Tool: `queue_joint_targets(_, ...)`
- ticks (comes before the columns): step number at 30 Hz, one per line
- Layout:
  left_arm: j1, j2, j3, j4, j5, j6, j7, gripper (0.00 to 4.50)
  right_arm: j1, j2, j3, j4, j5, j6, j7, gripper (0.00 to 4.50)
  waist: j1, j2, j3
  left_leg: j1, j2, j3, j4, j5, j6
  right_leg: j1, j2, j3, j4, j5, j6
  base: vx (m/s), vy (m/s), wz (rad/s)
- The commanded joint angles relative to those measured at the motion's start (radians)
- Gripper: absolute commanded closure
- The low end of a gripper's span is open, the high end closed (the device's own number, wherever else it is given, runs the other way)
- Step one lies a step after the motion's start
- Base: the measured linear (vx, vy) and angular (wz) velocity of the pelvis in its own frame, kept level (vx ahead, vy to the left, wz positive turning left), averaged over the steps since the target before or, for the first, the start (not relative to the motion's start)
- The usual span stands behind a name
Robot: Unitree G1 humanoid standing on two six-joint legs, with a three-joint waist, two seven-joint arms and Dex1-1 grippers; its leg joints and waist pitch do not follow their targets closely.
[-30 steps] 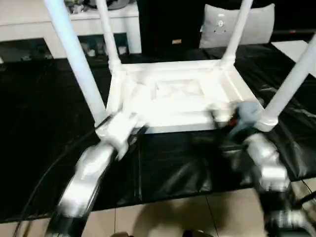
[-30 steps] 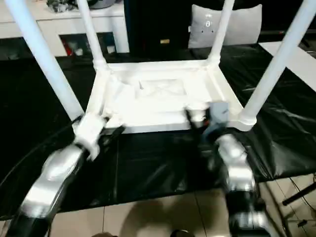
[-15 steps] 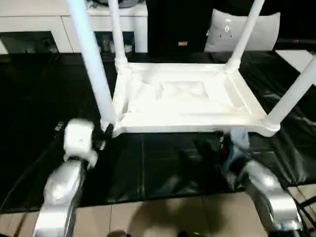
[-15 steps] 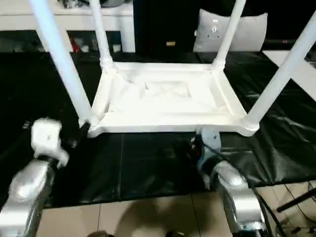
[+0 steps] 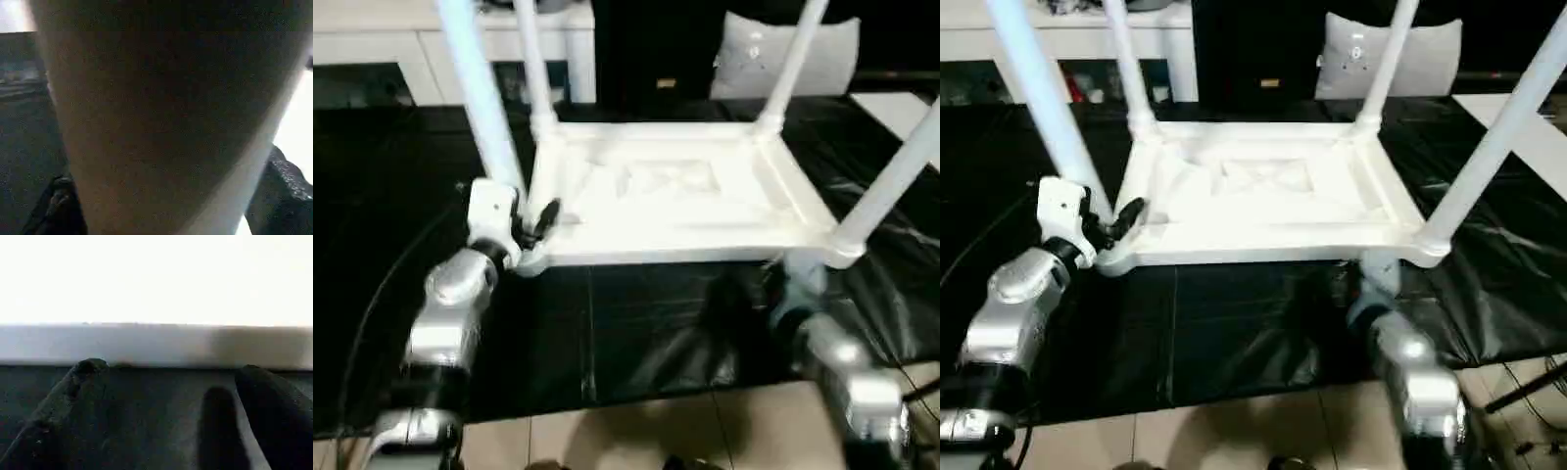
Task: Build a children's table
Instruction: Rotate table base
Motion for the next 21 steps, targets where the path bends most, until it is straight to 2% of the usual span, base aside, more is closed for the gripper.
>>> queue_joint_targets(1,0.007,0.03,-0.046,-0.015,-0.066,0.064,-0.183,1.04,-0.021,-0.017,-0.011,0.068,-0.004,-0.018,0.019,0.0,0.004,-0.006,-0.07,-0.007,0.014,0.003,-0.065,-0.079,0.051,0.067,-0.057,0.057,-0.042,-0.18,-0.18,0.0,0.0,0.0)
queue_joint_targets(2,0.024,0.064,-0.074,-0.043,-0.111,0.124,-0.304,1.04,-0.047,-0.032,-0.007,0.128,-0.012,-0.039,0.04,0.0,0.007,0.0,-0.067,-0.004,0.018,0.004,-0.065,-0.084,0.054,0.065,-0.057,0.057,-0.045,-0.206,-0.177,0.0,0.0,0.0)
queue_joint_targets(3,0.027,0.071,-0.079,-0.05,-0.12,0.138,-0.324,1.04,-0.052,-0.035,-0.006,0.14,-0.014,-0.044,0.043,0.0,0.009,-0.005,-0.069,0.0,0.019,0.005,-0.065,-0.085,0.05,0.064,-0.06,0.058,-0.042,-0.211,-0.181,0.0,0.0,0.0)
queue_joint_targets(4,0.033,0.081,-0.088,-0.062,-0.134,0.163,-0.355,1.04,-0.059,-0.039,-0.004,0.159,-0.019,-0.052,0.049,0.0,0.01,0.0,-0.068,0.0,0.022,0.005,-0.066,-0.083,0.05,0.063,-0.058,0.059,-0.042,-0.214,-0.188,0.0,0.0,0.0)
queue_joint_targets(5,0.046,0.099,-0.11,-0.098,-0.156,0.199,-0.402,1.04,-0.074,-0.045,0.0,0.192,-0.023,-0.07,0.063,0.0,0.011,-0.006,-0.069,0.003,0.024,0.006,-0.065,-0.085,0.045,0.063,-0.059,0.059,-0.037,-0.202,-0.196,0.0,0.0,0.0)
queue_joint_targets(8,0.086,0.133,-0.182,-0.219,-0.204,0.269,-0.502,1.04,-0.117,-0.051,0.012,0.28,-0.034,-0.126,0.109,0.0,0.008,-0.002,-0.063,0.002,0.027,0.005,-0.069,-0.107,0.043,0.065,-0.058,0.06,-0.039,-0.238,-0.198,0.0,0.0,0.0)
queue_joint_targets(13,0.112,0.104,-0.25,-0.339,-0.247,0.319,-0.518,1.04,-0.152,-0.044,0.036,0.322,-0.046,-0.158,0.148,0.0,0.004,-0.008,-0.059,-0.002,0.024,0.006,-0.07,-0.14,0.034,0.068,-0.056,0.061,-0.051,-0.324,-0.17,0.0,0.0,0.0)
queue_joint_targets(15,0.123,0.063,-0.303,-0.43,-0.282,0.368,-0.517,1.04,-0.176,-0.033,0.073,0.344,-0.057,-0.18,0.193,0.0,0.0,-0.009,-0.06,-0.003,0.025,0.006,-0.069,-0.15,0.031,0.069,-0.058,0.06,-0.053,-0.351,-0.16,0.0,0.0,0.0)
queue_joint_targets(18,0.132,0.028,-0.345,-0.498,-0.301,0.408,-0.503,1.04,-0.2,-0.014,0.101,0.369,-0.071,-0.208,0.236,0.0,-0.013,-0.013,-0.059,-0.01,0.019,0.005,-0.065,-0.148,0.035,0.07,-0.053,0.058,-0.058,-0.384,-0.143,0.0,0.0,0.0)
queue_joint_targets(21,0.139,0.005,-0.365,-0.534,-0.321,0.444,-0.489,1.04,-0.22,0.004,0.124,0.394,-0.082,-0.232,0.277,0.0,-0.027,-0.014,-0.062,-0.013,0.02,0.005,-0.063,-0.137,0.043,0.07,-0.05,0.057,-0.053,-0.369,-0.145,0.0,0.0,0.0)
